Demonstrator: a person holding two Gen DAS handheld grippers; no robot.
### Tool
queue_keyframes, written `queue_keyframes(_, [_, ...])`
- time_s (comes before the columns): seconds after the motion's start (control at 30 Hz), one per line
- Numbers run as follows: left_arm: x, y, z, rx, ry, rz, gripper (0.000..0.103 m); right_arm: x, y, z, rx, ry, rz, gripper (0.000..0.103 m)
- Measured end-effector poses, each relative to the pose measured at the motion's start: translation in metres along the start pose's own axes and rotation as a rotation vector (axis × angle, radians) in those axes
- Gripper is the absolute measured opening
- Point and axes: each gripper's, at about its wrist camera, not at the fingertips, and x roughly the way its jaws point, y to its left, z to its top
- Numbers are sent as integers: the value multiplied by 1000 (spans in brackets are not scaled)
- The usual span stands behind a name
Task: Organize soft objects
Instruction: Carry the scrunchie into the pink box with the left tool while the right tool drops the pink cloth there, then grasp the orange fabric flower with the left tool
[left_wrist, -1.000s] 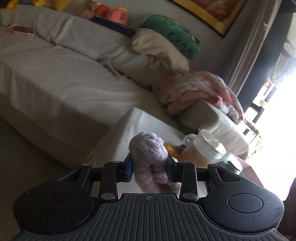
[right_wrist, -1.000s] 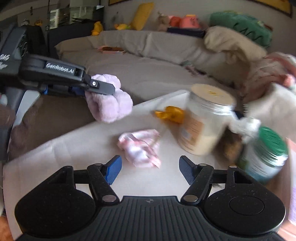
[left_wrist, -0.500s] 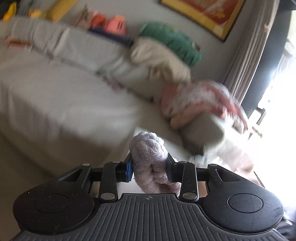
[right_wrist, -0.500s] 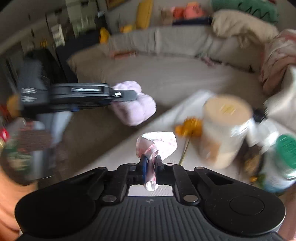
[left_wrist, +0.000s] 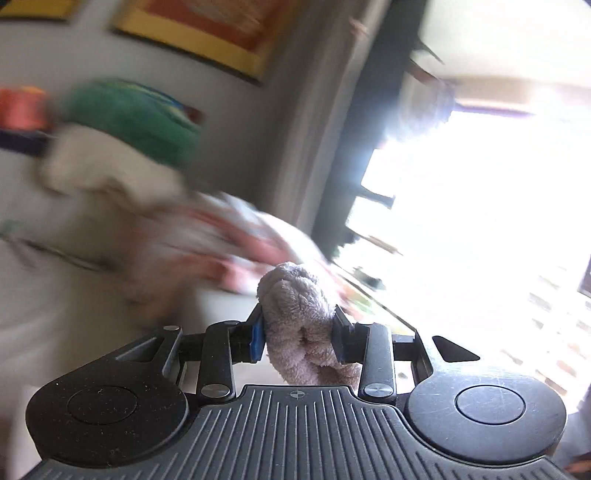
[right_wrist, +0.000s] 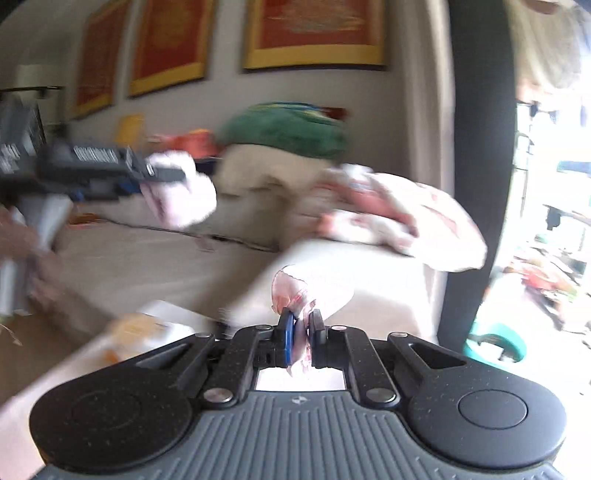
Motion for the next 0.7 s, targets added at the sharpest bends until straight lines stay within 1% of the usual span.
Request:
queue_keyframes(0.07, [37,-23,-5,-13,92,-58,41,4,-24,-16,28,28,-43,8])
queue_keyframes(0.1, [56,-32,-12,-23,144,-77,46,7,-35,-22,44,48,-48,8])
queue_keyframes(0.17, [97,-47,-34,-31,278,-87,49,17,-45,-38,60,104,-24,10])
queue_keyframes(0.2, [116,-51,-50,-23,356,-76,49,22,-53,-47,78,133,-11,15])
queue_keyframes(0.23, [133,-54,-68,-4,437,-60,49,25,-55,-57,101,157,1,27])
queue_keyframes(0.27, [145,-55,-86,14,497,-40,49,28,-57,-65,124,170,13,35])
queue_keyframes(0.3, [152,-55,-100,33,524,-23,48,28,-57,-72,141,173,22,47])
queue_keyframes(0.33, [154,-56,-111,66,530,-6,48,26,-58,-80,149,174,29,53])
queue_keyframes(0.4, [151,-60,-121,151,513,12,48,25,-55,-89,151,177,26,53])
queue_keyframes(0.43, [145,-59,-120,166,482,-6,48,25,-54,-92,147,180,23,53])
queue_keyframes(0.5, [125,-53,-108,122,401,-57,48,21,-54,-93,142,180,18,55])
queue_keyframes(0.53, [112,-49,-100,85,353,-64,48,19,-53,-95,141,177,15,56])
queue_keyframes(0.57, [91,-46,-89,57,303,-59,48,15,-51,-96,142,174,12,57])
queue_keyframes(0.6, [73,-39,-84,44,256,-41,48,12,-49,-98,142,168,13,59])
queue_keyframes(0.63, [51,-36,-73,41,207,-12,48,11,-48,-96,140,163,18,61])
queue_keyframes(0.7, [10,-19,-64,35,117,56,48,9,-41,-95,129,160,30,62])
